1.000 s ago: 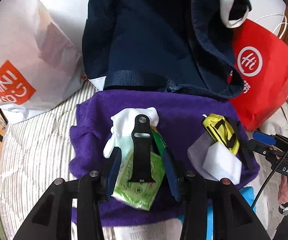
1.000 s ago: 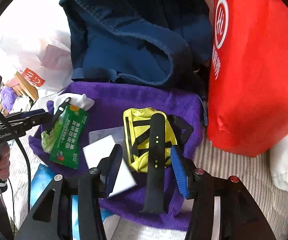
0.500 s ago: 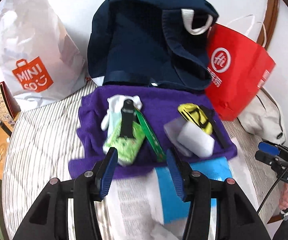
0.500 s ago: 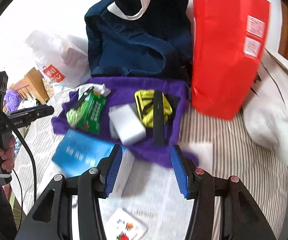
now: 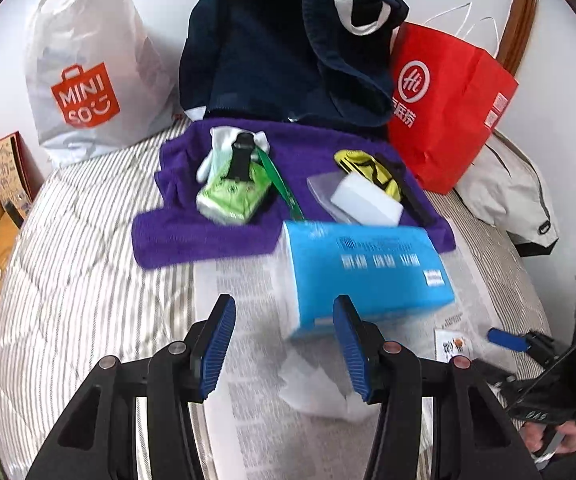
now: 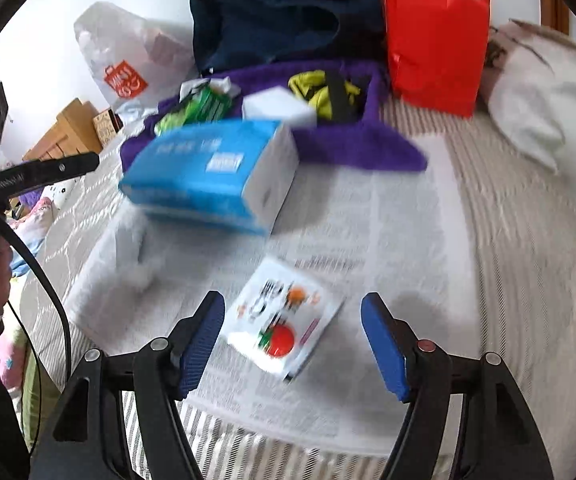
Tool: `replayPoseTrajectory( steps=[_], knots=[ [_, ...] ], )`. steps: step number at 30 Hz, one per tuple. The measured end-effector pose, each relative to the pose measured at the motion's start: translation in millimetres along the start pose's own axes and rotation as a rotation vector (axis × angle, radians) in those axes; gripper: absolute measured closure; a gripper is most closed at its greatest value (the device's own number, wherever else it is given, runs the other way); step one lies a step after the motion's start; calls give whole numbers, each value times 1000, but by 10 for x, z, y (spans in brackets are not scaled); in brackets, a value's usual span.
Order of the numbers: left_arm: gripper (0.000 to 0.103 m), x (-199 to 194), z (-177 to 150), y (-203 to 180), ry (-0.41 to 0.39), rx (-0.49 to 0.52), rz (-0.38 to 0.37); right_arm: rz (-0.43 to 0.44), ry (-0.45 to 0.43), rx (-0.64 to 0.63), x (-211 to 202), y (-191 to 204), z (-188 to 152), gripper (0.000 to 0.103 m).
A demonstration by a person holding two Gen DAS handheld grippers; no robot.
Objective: Organize soft objects
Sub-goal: 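Close the right gripper on the white tomato-print packet while the left reaches to the crumpled tissue, then close the left gripper on the crumpled white tissue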
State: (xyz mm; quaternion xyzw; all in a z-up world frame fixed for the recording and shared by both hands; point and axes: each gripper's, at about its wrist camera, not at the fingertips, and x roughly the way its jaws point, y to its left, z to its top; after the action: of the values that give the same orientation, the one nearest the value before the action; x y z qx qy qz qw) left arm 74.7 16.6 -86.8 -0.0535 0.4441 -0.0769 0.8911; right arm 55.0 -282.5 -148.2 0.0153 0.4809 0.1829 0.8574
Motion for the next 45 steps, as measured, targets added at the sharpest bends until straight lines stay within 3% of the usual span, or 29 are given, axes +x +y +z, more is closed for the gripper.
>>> replayPoseTrajectory(
  steps=[6, 8, 11, 16, 18, 21, 24, 26, 32, 41, 45],
  knots=[
    [54, -4, -215, -8, 24, 9, 4, -46, 2, -1, 175, 99, -189, 24],
    [54, -12, -256, 17, 28, 5, 2, -43, -16, 11, 195, 124, -203, 15],
    [54, -30, -298, 58, 26, -6, 5, -65, -24, 19, 252, 185, -188, 9],
    [54, -54, -328, 130, 21, -23, 6, -189, -42, -50, 387, 347, -201, 8],
    [54, -63, -337, 156, 19, -27, 7, -197, -56, -44, 385, 339, -213, 8],
    [54, -65, -361, 181, 23, -30, 11, -200, -85, -37, 366, 307, -238, 14],
    [54, -49, -397, 208, 28, -36, 8, -208, -102, -28, 342, 285, -232, 29],
    [54, -39, -418, 225, 33, -41, 1, -217, -108, -34, 329, 281, -215, 46],
    [54, -31, -448, 249, 34, -47, -9, -196, -114, -57, 304, 312, -203, 65],
    [54, -6, -486, 99, 41, -21, -55, -150, -99, 0, 211, 170, -158, 68],
    [50, 53, -503, -14, 61, -12, -81, -139, -110, 27, 109, 93, -163, 68]
  ],
)
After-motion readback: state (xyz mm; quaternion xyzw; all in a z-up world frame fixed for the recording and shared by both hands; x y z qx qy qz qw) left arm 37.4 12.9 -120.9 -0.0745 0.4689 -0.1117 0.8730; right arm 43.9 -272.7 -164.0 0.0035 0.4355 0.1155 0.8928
